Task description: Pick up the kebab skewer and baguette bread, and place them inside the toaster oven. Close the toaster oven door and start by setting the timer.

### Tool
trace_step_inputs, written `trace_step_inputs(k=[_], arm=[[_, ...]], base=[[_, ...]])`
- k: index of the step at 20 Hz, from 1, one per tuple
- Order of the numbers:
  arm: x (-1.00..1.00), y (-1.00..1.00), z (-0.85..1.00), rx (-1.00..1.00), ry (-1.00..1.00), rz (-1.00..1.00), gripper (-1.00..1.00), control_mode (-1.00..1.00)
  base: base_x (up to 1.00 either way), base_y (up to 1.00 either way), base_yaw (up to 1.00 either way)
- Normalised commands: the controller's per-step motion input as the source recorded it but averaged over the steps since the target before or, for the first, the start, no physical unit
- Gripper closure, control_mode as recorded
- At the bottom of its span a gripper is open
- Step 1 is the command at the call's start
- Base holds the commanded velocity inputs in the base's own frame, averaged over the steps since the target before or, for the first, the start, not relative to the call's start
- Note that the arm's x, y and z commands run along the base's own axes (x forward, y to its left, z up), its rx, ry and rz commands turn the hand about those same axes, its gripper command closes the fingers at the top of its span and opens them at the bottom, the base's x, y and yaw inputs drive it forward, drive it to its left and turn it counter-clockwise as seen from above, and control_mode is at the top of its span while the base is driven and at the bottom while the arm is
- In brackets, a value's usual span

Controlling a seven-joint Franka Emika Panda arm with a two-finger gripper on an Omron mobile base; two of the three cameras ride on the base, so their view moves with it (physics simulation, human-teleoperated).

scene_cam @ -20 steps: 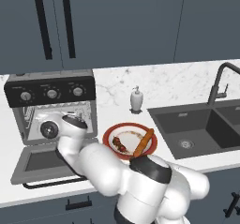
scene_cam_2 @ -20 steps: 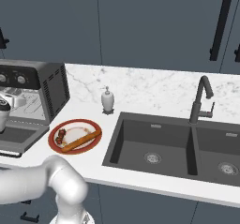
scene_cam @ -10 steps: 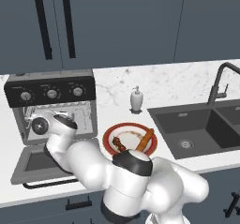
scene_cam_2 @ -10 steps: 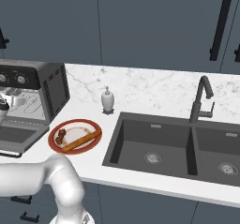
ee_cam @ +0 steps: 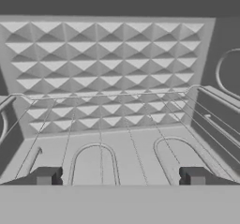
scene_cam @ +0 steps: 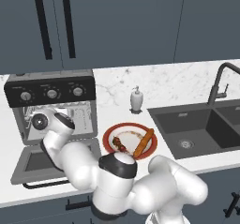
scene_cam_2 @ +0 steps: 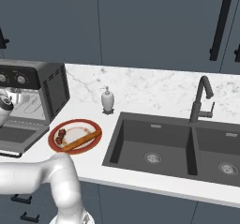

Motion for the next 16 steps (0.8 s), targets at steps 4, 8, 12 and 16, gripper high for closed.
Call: trace_step_inputs(k=[4,8,12,16], arm=[[0.20,0.18,-0.43,-0.04,0.02,0.00,-1.00,-1.00],[0.10,0.14,-0.37,-0.03,0.03,0.00,-1.00,-1.00],[-0.02,0.01,-0.64,-0.03,0.10,0.00,-1.00,-1.00],[-0.27,0.00,-0.79,-0.03,0.15,0.00,-1.00,-1.00]], base=[[0.00,0.00,0.00],[0.00,0.00,0.00],[0.00,0.00,0.00],[0.00,0.00,0.00]])
